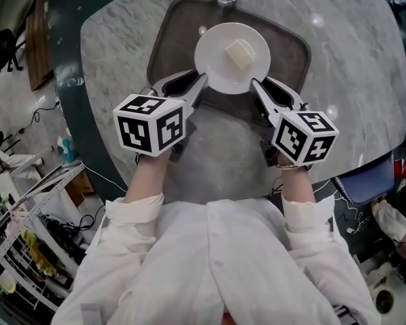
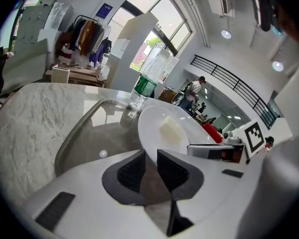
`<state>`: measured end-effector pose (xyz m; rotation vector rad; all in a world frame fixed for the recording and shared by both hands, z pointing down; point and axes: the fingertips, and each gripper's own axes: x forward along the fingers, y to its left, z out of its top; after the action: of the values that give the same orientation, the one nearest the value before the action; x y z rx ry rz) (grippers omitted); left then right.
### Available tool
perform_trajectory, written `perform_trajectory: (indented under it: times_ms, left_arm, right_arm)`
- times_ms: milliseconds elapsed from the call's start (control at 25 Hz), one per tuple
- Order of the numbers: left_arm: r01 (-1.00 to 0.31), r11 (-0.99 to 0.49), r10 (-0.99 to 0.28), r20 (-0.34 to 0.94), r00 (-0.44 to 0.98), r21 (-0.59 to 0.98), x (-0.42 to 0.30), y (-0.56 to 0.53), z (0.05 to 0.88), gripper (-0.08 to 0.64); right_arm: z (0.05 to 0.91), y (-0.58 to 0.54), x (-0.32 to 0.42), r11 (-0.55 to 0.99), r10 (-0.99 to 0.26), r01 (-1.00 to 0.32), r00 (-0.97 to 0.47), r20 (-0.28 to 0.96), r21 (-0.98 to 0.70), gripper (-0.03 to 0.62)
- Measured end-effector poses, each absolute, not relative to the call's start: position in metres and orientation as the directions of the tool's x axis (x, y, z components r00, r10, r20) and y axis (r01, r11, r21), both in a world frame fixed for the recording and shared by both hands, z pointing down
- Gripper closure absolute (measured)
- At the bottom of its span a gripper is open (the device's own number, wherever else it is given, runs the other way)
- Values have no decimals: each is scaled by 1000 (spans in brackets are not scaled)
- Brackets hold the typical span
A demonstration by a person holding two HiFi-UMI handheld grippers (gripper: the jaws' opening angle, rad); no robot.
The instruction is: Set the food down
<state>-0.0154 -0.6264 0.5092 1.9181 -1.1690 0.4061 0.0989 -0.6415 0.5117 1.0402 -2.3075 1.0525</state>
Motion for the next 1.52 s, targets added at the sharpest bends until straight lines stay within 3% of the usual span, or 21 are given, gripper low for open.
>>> perform_trajectory:
  times_ms: [1520]
  left_arm:
    - [-872,-200,-492,723,484,447,-11,-627,546,483]
  right_arm:
    - [545,-647,100,460,-392,-791,-588,708,-403,497]
